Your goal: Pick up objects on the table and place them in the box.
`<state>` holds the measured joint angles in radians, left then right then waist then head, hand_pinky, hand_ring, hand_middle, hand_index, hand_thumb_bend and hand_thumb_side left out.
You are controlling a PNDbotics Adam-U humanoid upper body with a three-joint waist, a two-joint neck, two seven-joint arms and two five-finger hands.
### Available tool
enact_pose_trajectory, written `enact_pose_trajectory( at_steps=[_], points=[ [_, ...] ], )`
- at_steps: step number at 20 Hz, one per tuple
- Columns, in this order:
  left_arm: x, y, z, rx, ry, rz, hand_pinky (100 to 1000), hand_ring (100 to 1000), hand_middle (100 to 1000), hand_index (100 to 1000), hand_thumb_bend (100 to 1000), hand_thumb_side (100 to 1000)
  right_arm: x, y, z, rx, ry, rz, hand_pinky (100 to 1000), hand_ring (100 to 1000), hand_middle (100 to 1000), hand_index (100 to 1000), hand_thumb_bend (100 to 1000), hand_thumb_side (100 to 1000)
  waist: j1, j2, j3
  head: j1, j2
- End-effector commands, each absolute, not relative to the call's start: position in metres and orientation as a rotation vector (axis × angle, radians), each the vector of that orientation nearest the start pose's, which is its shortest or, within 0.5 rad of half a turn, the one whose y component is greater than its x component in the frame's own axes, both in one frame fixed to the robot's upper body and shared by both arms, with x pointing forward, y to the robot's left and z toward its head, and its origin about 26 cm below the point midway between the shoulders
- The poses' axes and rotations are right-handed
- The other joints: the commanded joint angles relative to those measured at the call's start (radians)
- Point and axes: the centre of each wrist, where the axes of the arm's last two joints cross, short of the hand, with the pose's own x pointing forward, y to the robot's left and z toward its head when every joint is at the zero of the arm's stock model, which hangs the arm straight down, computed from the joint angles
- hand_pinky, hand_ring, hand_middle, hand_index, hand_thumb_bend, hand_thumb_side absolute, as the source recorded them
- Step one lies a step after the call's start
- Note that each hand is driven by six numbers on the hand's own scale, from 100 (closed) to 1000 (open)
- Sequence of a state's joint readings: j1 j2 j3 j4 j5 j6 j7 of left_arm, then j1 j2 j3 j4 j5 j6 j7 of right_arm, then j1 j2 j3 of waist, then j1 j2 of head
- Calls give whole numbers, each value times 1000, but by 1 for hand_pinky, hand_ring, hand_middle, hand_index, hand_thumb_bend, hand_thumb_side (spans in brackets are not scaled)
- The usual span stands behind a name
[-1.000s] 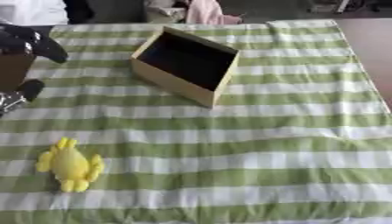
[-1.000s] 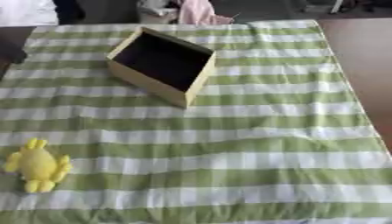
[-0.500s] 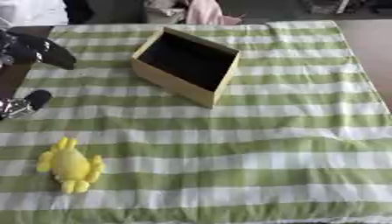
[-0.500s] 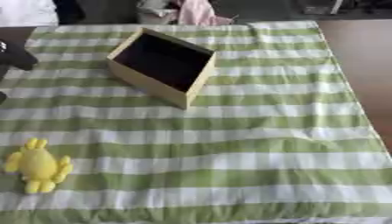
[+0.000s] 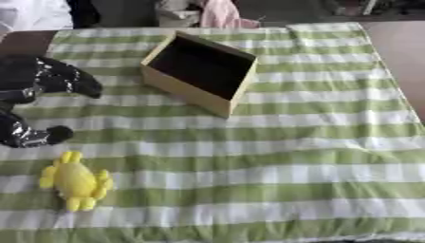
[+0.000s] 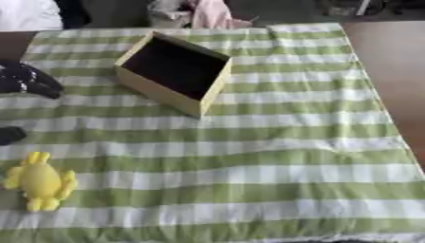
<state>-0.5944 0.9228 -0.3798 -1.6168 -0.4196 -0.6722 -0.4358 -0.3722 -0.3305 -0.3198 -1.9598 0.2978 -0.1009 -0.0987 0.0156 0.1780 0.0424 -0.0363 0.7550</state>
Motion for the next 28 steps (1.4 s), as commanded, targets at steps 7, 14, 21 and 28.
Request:
enact_pose_trajectory(
  at_steps=[7,14,21,28],
  points=[
    [358,307,226,-249,1472,2849,763,836,827,929,260,1000,297,-335,242,-849,-2410,189,675,739,727,782,100,635,6,-23,-3,8,13],
    [355,306,225,-263,1411,2867,776,848,841,939,314,1000,296,-335,241,-846,-2406,188,674,739,726,782,100,635,9,-23,-3,2,15],
    [349,306,224,-299,1465,2807,771,835,827,925,346,849,294,-337,239,-858,-2394,190,673,739,726,782,100,636,20,-31,8,-8,15],
    [342,307,217,-396,1506,2718,791,849,838,925,463,757,292,-337,238,-855,-2388,188,672,738,726,782,100,637,30,-38,15,-15,15]
  ],
)
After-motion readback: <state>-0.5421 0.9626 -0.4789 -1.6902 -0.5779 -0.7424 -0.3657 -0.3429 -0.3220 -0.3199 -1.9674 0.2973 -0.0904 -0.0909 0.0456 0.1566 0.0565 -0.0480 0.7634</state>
